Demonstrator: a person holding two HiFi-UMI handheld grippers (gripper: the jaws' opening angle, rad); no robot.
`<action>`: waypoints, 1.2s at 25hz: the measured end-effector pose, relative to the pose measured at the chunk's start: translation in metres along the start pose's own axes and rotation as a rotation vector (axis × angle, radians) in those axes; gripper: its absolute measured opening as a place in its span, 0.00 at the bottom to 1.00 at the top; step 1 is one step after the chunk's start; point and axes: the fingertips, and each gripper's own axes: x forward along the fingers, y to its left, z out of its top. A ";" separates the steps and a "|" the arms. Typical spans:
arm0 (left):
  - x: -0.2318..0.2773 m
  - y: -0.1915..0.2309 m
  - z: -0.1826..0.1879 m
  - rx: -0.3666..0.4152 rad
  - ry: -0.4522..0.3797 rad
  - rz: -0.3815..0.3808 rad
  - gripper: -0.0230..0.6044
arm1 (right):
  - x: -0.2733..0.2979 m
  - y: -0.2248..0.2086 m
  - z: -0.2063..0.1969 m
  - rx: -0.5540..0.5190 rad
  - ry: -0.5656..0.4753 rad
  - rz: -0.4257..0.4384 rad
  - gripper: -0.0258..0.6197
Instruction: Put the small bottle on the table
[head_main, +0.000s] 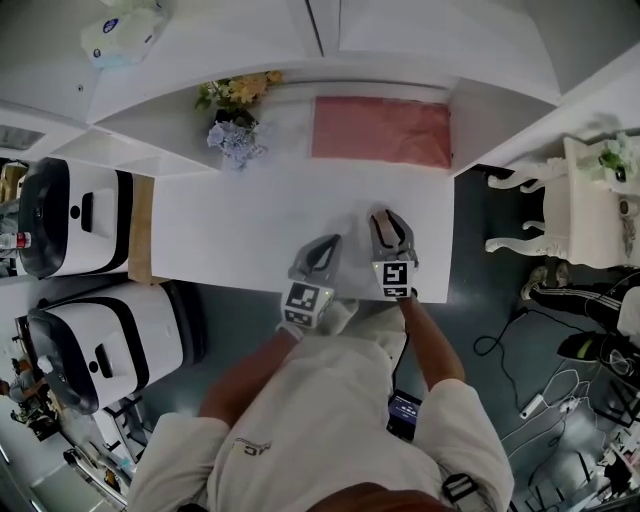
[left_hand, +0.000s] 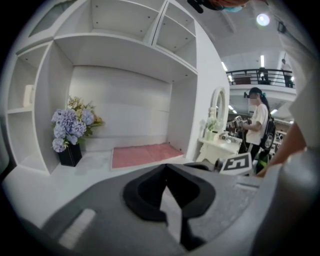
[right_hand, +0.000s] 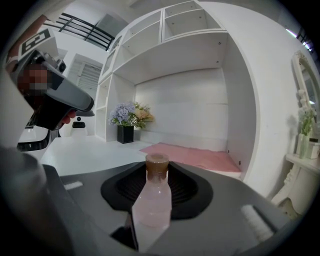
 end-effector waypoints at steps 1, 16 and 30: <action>0.001 0.000 0.000 0.003 0.002 -0.001 0.04 | 0.000 -0.001 0.000 -0.003 -0.002 0.004 0.25; 0.013 -0.004 0.003 -0.011 0.003 -0.004 0.04 | 0.005 -0.003 -0.002 -0.017 0.049 0.009 0.27; 0.009 0.002 0.004 -0.019 0.015 0.008 0.04 | -0.009 -0.004 0.042 -0.029 0.034 -0.003 0.31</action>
